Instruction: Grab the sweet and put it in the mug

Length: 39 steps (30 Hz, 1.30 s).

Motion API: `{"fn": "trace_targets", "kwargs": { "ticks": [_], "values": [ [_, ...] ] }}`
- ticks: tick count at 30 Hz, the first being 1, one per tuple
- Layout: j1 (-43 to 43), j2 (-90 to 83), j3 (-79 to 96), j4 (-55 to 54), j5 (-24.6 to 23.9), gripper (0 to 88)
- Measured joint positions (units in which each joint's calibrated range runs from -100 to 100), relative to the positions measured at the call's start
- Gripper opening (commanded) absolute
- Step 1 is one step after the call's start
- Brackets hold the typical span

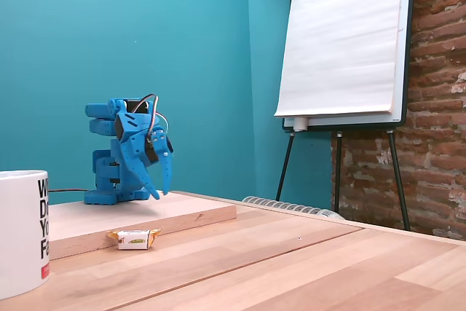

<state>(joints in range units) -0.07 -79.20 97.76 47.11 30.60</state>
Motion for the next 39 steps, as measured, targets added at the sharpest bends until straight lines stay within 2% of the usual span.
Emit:
{"fn": "trace_targets", "kwargs": {
  "ticks": [4,18,28,33,39],
  "values": [
    [1.2,0.0,0.0,0.0,-1.6,3.2],
    [1.2,0.8,-3.3,0.0,-1.7,3.2],
    [1.2,22.8,-17.9,0.0,-1.1,3.2],
    [1.5,31.9,-28.2,0.0,3.7,3.2],
    [3.7,40.2,-32.2,0.0,15.1,3.3]
  ]
}}
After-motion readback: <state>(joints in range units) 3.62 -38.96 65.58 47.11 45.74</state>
